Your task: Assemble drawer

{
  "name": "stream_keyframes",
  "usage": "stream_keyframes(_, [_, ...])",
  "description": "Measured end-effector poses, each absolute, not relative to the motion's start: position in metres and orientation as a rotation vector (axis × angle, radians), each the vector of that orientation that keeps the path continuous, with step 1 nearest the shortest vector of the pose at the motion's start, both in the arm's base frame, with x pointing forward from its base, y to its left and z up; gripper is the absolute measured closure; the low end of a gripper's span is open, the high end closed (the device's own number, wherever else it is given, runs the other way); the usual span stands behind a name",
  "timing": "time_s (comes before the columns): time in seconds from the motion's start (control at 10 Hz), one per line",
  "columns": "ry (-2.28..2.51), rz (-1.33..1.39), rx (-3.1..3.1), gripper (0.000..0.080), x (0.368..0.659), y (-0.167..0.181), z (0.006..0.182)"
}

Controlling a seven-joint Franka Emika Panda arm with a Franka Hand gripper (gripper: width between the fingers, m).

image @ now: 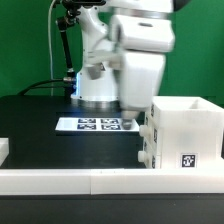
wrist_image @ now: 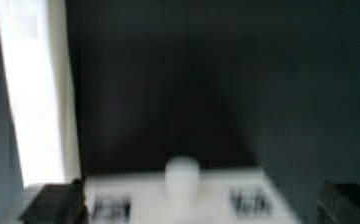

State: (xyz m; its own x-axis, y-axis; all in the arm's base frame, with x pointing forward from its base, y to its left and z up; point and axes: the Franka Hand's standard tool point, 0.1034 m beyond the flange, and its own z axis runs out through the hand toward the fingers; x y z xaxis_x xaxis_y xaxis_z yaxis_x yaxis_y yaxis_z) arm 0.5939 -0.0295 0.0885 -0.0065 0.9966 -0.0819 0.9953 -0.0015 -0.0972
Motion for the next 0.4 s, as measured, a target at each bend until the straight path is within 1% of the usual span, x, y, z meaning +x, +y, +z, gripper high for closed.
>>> stream_keyframes(0.2, [-2.22, 0.149, -2.255, 0.0151, 0.5945, -0.0446, 0.0939])
stream_keyframes(0.4, [-2.219, 0.159, -2.243, 0.0151, 0.5921, -0.0411, 0.0905])
